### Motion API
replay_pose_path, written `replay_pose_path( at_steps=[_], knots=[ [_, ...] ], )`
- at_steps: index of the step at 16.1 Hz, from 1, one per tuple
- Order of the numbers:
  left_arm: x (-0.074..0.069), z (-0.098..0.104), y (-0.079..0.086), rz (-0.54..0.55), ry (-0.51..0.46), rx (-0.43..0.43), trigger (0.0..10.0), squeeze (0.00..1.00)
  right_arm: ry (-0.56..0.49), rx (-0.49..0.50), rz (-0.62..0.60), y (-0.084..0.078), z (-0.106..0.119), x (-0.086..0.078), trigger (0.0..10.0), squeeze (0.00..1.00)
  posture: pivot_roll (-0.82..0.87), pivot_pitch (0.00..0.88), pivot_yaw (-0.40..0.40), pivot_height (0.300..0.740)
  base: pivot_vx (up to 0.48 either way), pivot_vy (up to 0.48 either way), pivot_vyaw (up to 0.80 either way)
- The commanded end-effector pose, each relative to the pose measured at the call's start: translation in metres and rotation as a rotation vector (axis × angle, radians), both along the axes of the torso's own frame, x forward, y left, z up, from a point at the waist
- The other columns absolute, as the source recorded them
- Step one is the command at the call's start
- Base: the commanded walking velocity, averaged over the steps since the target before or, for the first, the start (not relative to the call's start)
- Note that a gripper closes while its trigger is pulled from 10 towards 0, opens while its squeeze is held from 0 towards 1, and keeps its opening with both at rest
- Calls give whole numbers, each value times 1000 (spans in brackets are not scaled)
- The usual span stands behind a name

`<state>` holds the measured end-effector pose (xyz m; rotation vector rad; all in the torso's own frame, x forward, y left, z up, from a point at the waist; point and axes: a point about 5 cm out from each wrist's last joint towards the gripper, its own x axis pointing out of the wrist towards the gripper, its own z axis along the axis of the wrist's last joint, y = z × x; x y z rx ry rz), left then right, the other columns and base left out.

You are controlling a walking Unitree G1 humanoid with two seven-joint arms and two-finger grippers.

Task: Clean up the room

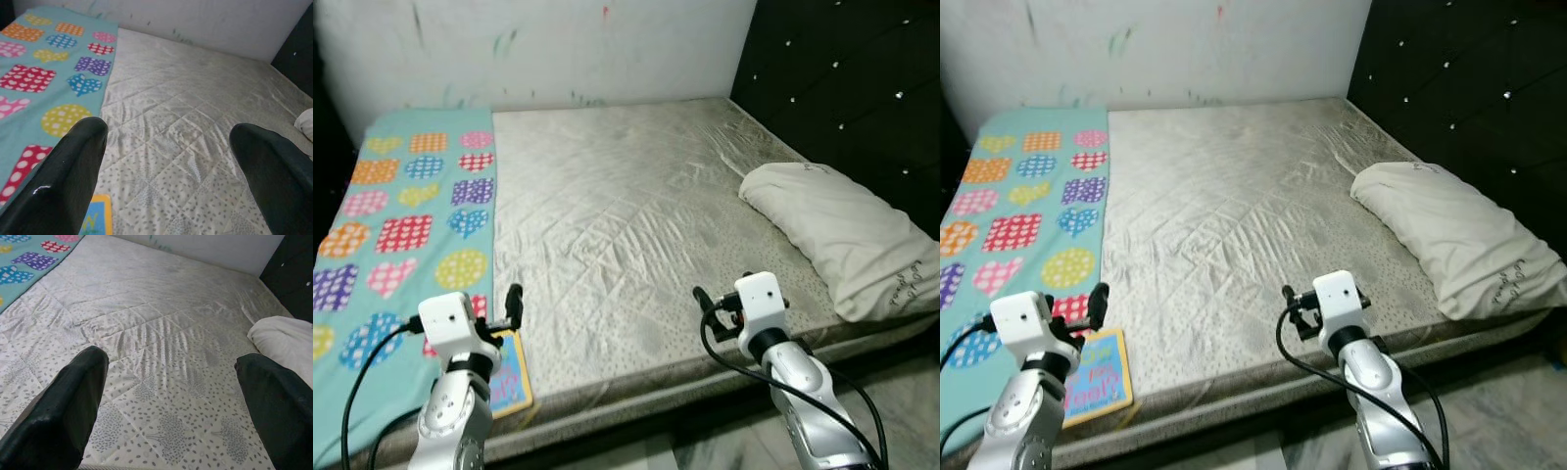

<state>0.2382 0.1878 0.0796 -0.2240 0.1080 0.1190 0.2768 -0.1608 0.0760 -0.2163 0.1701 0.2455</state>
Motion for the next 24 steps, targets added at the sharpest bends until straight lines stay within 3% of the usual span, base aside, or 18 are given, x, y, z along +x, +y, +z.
replay_pose_path(
  at_steps=[1,5,9,15,17,24],
  knots=[
    [1,3,-3,-20,-20,1,10000,0,-13,-9,7,-1,3,2,10000,0,-103,0,-38,740,360,0,0],
    [1,0,-4,-12,3,-3,10000,0,-13,-11,15,-1,3,2,10000,0,-105,0,-41,740,322,0,0],
    [4,-2,-2,49,15,-1,10000,0,-10,-12,16,-1,2,3,10000,0,-108,0,-42,740,0,0,0],
    [8,-3,-6,38,25,-47,10000,0,-14,-11,30,-1,2,3,10000,0,-110,0,-43,740,0,0,177],
    [8,-3,-5,38,24,-45,10000,0,-15,-11,34,-1,3,4,10000,0,-112,0,-43,740,0,371,800],
    [9,-3,-6,28,28,-39,10000,0,-7,-8,24,-2,1,3,10000,0,-113,0,-38,740,0,464,0]
  ],
)
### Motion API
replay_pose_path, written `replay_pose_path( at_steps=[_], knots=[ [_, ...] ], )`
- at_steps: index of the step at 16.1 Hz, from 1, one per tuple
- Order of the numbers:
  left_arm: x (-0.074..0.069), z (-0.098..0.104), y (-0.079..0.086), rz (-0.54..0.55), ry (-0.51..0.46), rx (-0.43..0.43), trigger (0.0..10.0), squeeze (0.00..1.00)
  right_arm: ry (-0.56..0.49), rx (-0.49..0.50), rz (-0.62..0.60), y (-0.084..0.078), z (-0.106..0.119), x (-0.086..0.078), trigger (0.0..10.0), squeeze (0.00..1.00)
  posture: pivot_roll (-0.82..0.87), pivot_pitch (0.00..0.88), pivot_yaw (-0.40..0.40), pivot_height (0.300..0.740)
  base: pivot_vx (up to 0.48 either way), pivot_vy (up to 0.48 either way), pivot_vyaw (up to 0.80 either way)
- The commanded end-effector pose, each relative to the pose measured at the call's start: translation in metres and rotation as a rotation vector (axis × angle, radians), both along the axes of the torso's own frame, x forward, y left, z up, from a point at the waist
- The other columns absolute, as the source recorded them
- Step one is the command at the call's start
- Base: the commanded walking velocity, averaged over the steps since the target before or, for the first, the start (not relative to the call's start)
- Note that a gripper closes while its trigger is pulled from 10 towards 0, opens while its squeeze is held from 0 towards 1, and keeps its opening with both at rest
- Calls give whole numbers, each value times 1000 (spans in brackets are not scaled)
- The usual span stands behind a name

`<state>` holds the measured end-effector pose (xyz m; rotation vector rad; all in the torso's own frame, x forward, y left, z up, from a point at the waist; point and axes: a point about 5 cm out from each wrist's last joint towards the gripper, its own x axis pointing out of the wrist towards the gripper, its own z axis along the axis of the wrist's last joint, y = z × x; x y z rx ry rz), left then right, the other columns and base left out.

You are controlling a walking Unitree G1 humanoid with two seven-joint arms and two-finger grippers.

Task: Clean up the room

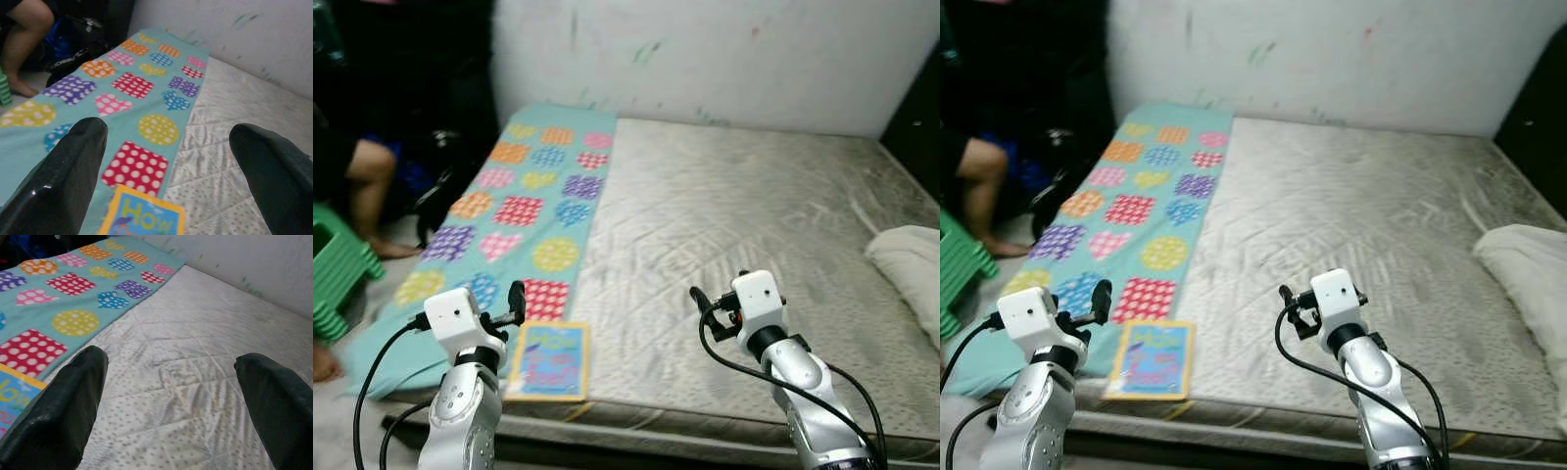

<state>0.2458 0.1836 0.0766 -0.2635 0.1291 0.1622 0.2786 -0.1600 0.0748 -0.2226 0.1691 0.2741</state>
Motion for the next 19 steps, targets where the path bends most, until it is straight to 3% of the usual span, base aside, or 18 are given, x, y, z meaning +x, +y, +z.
replay_pose_path(
  at_steps=[1,8,19],
  knots=[
    [1,0,-2,-16,5,-1,10000,0,-7,-4,-7,-3,2,1,10000,0,-113,0,-38,740,0,480,0],
    [0,-1,-3,-19,4,-1,10000,0,-2,-21,4,-3,1,1,10000,0,-113,0,-45,740,0,454,0],
    [-3,4,-6,-73,-50,-23,10000,0,6,-16,6,-2,0,-1,10000,0,-115,0,-45,740,0,0,0]
  ],
)
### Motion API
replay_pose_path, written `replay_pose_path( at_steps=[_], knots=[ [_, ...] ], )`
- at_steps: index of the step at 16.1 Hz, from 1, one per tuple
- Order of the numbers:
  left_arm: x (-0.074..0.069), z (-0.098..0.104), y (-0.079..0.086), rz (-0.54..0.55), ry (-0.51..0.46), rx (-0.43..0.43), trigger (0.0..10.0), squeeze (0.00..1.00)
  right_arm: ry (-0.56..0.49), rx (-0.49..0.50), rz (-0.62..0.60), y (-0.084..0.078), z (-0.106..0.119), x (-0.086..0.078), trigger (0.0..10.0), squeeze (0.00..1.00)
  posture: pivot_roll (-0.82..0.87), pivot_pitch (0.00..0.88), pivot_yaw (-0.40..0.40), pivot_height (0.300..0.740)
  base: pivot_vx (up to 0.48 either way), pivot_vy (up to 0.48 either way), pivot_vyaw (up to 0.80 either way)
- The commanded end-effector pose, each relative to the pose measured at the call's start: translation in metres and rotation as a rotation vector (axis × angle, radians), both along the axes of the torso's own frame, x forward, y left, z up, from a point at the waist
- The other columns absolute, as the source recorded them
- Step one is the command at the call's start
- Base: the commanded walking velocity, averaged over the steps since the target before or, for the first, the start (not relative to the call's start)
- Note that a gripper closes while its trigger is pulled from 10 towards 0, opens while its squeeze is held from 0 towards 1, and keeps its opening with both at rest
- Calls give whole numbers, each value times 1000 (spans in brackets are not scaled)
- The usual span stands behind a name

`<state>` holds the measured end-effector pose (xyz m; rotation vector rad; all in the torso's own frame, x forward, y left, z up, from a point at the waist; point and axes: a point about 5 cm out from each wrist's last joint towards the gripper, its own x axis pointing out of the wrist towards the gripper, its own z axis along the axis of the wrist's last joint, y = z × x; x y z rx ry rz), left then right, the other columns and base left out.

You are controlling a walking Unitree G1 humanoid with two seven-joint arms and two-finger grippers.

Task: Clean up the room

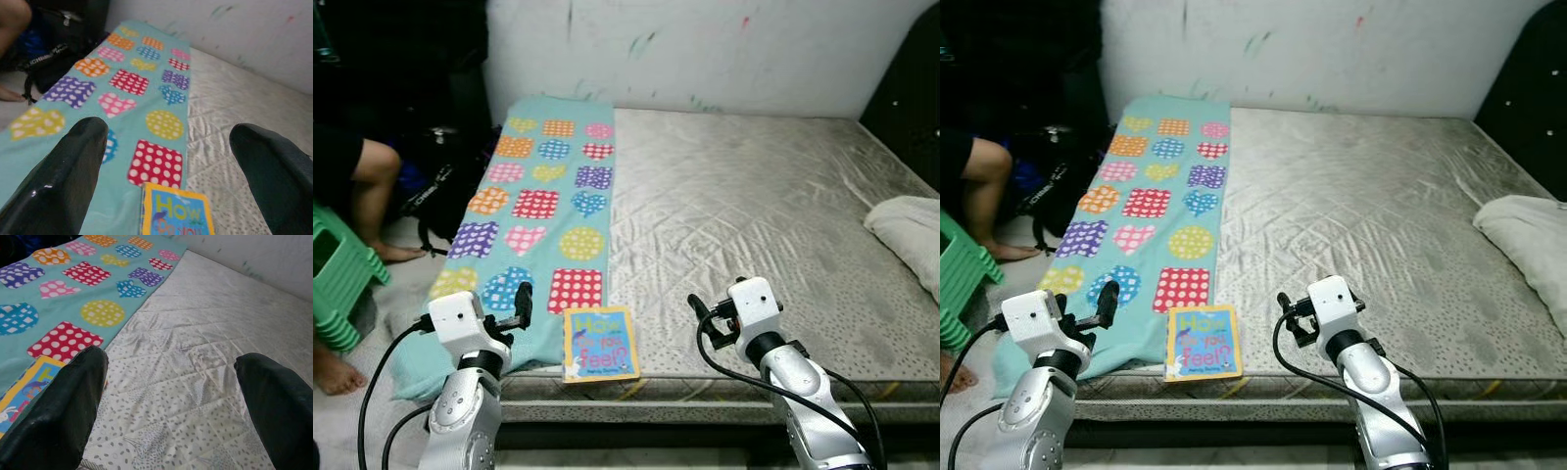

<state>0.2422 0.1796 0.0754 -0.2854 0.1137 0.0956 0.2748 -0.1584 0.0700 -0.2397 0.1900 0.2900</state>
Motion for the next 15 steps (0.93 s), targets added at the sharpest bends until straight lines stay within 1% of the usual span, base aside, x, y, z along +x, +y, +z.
replay_pose_path(
  at_steps=[1,2,4,6,11,15],
  knots=[
    [1,6,-2,-12,-25,0,10000,0,-20,6,-4,-3,6,2,10000,0,-115,0,-42,740,0,0,0],
    [1,6,-1,-15,-26,-2,10000,0,-22,9,-2,-2,6,3,10000,0,-116,0,-41,740,0,0,0],
    [2,7,-3,-27,-29,-7,10000,0,-23,13,-2,-2,6,3,10000,0,-117,0,-39,740,285,0,0],
    [3,7,-5,-39,-33,-18,10000,0,-20,10,-6,-2,6,3,10000,0,-117,0,-39,740,353,0,0],
    [5,6,-4,-35,-24,-11,10000,0,-16,3,-13,-4,5,4,10000,0,-121,0,-39,740,346,0,0],
    [6,3,-4,5,3,-41,10000,0,-9,1,-17,-5,5,5,10000,0,-120,0,-41,740,0,0,0]
  ],
)
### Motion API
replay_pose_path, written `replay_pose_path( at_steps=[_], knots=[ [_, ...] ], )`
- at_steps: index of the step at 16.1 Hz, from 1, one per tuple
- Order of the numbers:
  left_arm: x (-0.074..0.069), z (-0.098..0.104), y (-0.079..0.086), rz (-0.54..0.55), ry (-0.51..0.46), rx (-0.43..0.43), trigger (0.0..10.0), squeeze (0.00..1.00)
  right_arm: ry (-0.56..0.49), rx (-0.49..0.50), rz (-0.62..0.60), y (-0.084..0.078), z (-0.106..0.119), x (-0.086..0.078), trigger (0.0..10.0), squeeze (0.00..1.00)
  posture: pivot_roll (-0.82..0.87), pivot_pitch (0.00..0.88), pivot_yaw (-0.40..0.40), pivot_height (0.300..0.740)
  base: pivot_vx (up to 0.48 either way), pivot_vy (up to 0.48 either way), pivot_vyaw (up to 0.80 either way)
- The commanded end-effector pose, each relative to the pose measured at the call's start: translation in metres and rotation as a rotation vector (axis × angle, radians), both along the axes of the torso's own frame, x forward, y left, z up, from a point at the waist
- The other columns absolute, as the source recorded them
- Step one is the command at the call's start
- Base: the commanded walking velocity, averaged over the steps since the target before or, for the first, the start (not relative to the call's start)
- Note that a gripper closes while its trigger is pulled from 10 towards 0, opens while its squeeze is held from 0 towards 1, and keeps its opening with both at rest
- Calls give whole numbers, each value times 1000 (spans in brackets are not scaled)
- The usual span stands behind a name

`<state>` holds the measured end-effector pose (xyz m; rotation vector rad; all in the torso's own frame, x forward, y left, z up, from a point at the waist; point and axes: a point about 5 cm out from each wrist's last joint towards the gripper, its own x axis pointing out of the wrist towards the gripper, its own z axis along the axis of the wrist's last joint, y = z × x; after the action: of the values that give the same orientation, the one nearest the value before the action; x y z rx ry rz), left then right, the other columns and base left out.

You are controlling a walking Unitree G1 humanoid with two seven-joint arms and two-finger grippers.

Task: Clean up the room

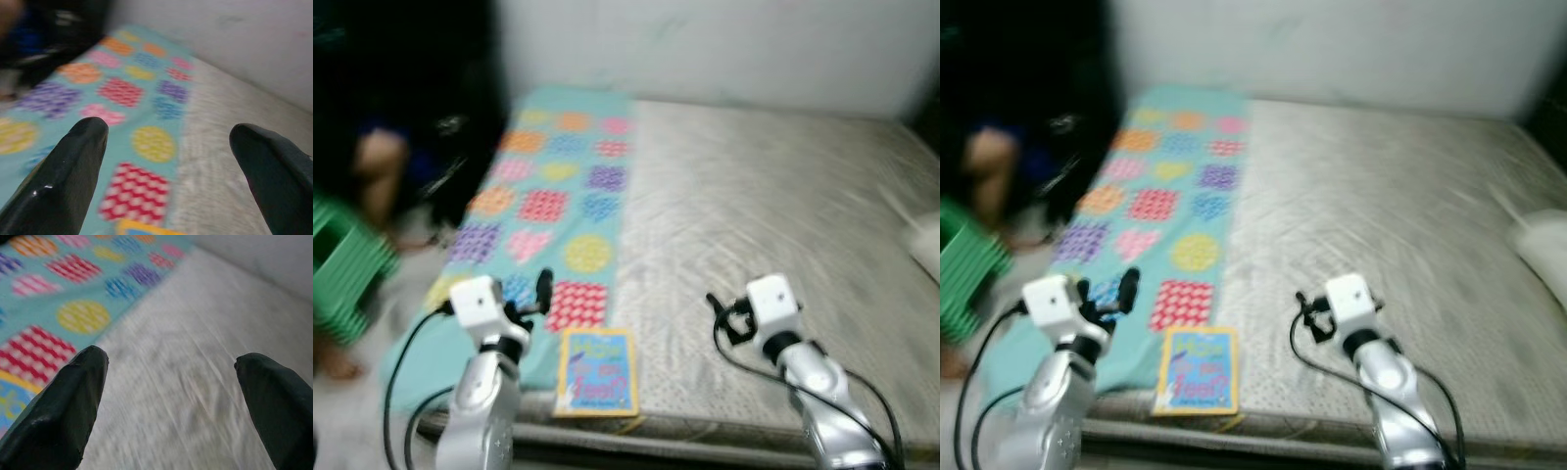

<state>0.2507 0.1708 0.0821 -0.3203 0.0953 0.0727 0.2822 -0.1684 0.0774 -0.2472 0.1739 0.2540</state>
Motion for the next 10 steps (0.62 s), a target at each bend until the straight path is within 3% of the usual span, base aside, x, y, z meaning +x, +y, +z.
replay_pose_path(
  at_steps=[1,2,5,7,10],
  knots=[
    [-3,-5,4,24,29,-23,10000,0,22,12,9,4,-4,-2,10000,0,-119,0,-42,740,0,0,0],
    [-3,-5,4,26,31,-29,10000,0,23,12,7,4,-4,-2,10000,0,-120,0,-41,740,0,0,0],
    [-3,-5,3,26,32,-32,10000,0,26,12,7,3,-4,-3,10000,0,-121,0,-42,740,0,0,-800],
    [-3,-5,3,21,32,-32,10000,0,29,14,6,3,-5,-3,10000,0,-121,0,-41,740,0,311,-800],
    [-3,-5,3,16,37,-29,10000,0,31,13,6,3,-5,-3,10000,0,-121,0,-41,740,0,476,0]
  ],
)
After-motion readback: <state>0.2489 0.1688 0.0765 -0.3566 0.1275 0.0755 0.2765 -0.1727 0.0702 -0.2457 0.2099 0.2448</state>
